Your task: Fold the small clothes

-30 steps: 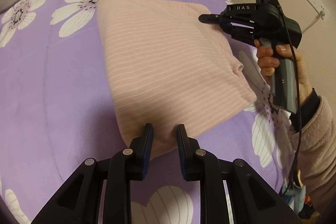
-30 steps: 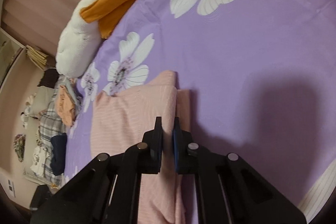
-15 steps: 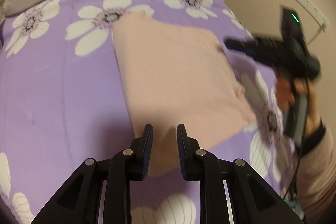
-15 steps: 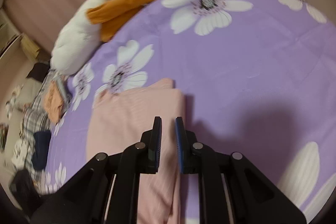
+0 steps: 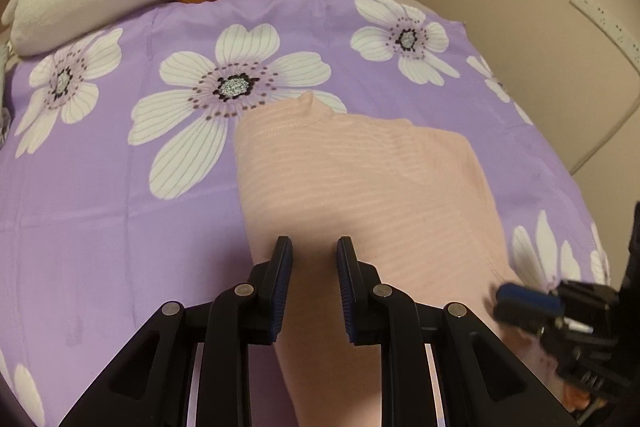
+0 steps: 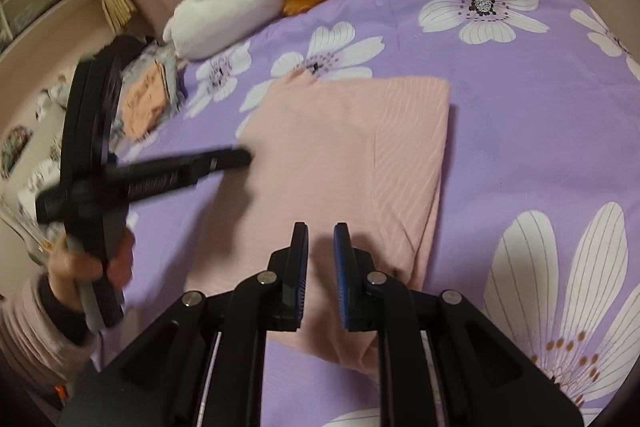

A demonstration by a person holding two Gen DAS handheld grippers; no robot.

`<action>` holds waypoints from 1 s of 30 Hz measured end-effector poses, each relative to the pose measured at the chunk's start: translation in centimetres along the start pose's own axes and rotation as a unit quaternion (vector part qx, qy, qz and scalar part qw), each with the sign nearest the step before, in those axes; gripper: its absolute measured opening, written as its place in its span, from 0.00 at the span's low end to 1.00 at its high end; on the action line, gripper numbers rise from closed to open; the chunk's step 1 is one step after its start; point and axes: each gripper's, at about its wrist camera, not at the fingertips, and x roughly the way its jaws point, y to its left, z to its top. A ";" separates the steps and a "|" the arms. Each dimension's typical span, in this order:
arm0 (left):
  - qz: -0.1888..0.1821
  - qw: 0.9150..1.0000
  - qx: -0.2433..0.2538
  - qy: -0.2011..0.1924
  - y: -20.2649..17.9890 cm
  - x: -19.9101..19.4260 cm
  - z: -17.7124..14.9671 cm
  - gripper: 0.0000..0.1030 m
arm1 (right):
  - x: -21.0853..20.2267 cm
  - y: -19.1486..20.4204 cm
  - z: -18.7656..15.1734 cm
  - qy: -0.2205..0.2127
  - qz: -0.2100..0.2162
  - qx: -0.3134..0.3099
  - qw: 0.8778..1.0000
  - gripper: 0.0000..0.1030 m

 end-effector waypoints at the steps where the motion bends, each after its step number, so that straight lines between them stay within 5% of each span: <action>1: 0.002 1.000 0.002 0.003 -0.1 0.3 0.0 0.19 | 0.4 -0.1 -0.2 0.006 -0.009 -0.003 1.000 0.15; 13: 0.002 1.000 0.014 0.012 -0.4 0.7 -0.5 0.19 | 1.1 -1.1 -1.9 0.024 -0.028 0.011 0.999 0.10; 30: 0.004 0.999 0.032 -0.001 -1.7 -3.4 -6.1 0.19 | -0.2 -0.6 -3.5 0.027 -0.040 0.027 0.998 0.11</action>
